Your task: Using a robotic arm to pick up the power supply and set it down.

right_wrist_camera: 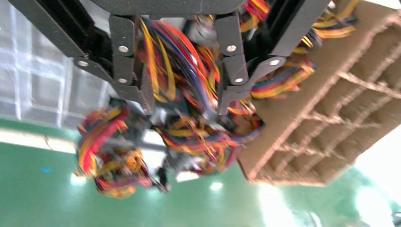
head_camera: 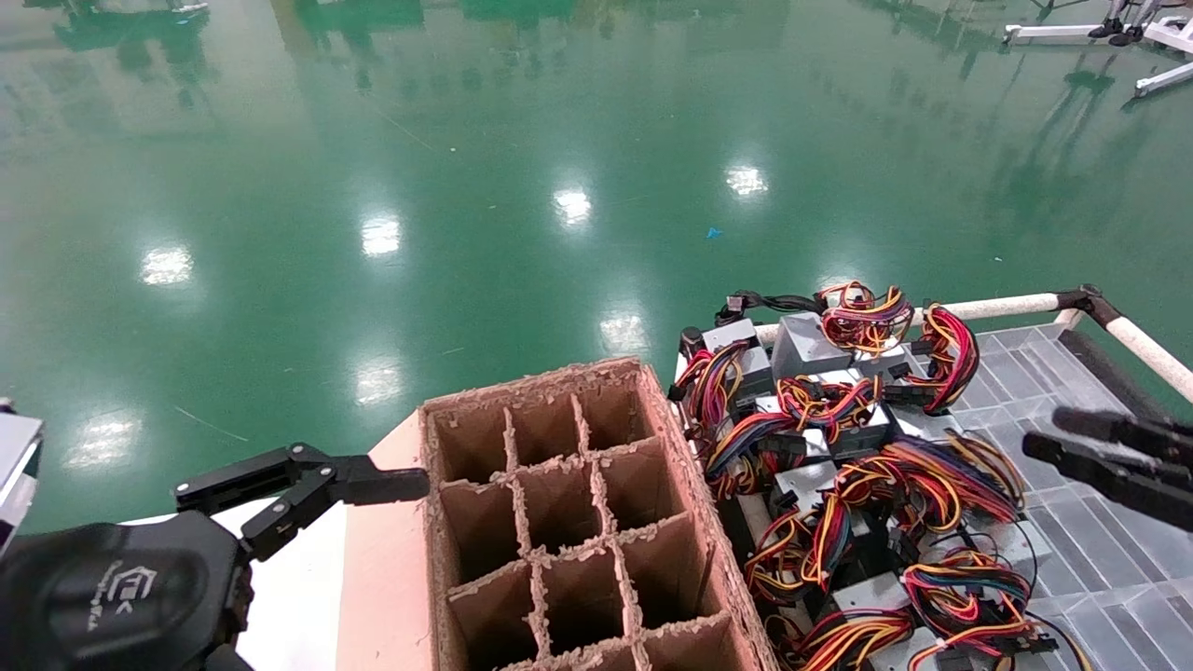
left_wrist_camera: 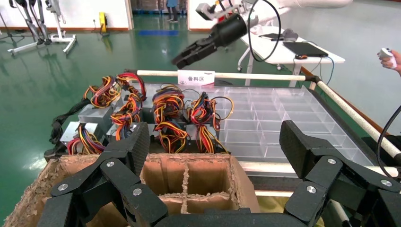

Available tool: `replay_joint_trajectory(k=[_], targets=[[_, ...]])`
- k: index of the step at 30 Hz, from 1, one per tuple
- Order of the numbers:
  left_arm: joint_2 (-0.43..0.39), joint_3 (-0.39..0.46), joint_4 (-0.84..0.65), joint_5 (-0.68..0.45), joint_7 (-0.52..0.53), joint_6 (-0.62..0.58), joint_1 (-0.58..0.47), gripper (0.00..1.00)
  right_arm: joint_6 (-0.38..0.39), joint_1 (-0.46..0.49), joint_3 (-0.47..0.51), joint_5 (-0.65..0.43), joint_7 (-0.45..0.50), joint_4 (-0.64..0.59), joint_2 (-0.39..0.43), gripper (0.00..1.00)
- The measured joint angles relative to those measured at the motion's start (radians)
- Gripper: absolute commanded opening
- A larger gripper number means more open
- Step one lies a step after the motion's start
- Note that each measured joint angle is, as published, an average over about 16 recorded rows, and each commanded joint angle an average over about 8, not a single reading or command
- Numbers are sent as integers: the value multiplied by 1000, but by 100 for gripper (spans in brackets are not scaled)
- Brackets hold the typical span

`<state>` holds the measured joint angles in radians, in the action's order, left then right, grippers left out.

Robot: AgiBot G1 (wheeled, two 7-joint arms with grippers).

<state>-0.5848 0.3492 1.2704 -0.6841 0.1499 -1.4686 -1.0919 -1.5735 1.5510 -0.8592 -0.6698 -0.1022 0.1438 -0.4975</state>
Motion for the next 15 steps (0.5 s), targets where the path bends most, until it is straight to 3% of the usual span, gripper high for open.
replay_joint_trajectory(k=[15], targets=[[0, 0, 0, 0, 0, 0, 0, 100, 2, -73, 97, 5, 72, 220, -22, 100]])
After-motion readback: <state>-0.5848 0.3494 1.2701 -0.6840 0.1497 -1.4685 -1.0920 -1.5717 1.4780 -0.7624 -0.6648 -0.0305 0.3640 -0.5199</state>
